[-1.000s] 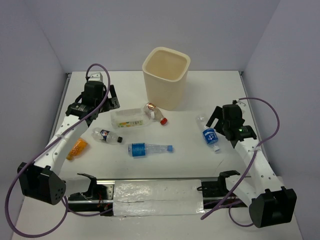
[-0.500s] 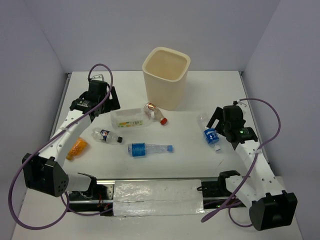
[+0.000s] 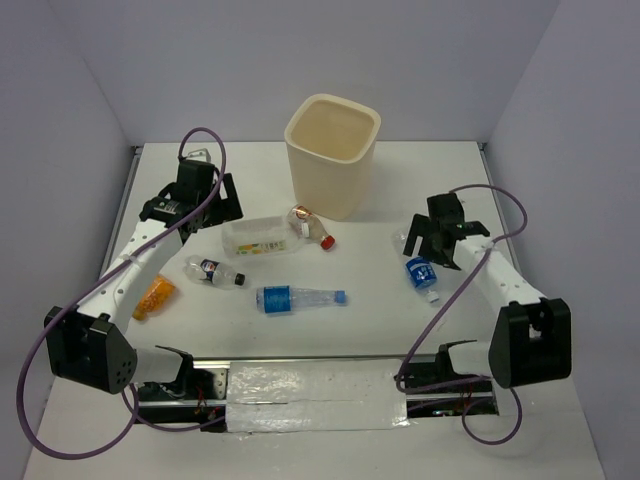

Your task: Put the plastic bottles in the bin

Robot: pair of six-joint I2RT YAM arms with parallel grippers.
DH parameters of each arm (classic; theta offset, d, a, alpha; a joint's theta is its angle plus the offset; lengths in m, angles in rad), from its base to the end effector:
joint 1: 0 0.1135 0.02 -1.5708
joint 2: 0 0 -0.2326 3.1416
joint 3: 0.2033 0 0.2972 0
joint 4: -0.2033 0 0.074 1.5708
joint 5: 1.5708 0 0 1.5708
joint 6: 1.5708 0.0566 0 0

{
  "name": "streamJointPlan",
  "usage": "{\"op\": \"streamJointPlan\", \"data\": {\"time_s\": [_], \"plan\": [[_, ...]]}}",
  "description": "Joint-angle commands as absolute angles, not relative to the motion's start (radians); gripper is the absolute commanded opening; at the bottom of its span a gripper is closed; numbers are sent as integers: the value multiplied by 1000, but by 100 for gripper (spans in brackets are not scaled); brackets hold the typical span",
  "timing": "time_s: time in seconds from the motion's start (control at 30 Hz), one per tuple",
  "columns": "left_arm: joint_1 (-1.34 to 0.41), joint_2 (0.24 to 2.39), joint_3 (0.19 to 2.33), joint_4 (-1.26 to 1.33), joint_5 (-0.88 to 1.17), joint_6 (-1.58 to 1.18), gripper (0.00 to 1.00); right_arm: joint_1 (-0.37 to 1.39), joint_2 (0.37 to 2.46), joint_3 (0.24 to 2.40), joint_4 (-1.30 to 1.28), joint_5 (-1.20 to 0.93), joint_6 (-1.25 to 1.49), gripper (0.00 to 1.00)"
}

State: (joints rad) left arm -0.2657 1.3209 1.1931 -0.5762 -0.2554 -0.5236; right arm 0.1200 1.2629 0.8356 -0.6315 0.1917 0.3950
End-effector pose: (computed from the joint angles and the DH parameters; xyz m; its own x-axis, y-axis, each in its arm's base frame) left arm 0.3482 -0.0799 0.2779 -0.5750 -0.3449 -0.7419 -0.2532 0.9373 -0.2395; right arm 0.3019 0.0255 0.1562 -0.8084 0.2830 -0.5161 0.3101 0.9500 0.0352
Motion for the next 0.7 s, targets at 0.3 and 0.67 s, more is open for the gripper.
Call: {"op": "streamJointPlan", "data": {"time_s": [0.3, 0.67], "plan": [[-268, 1328, 1221, -566, -258, -503, 99, 144, 1505, 971, -612, 35, 281, 100], [-268, 1316, 1230, -597, -288, -500, 99, 187, 1559, 976, -598, 55, 331, 60]]}}
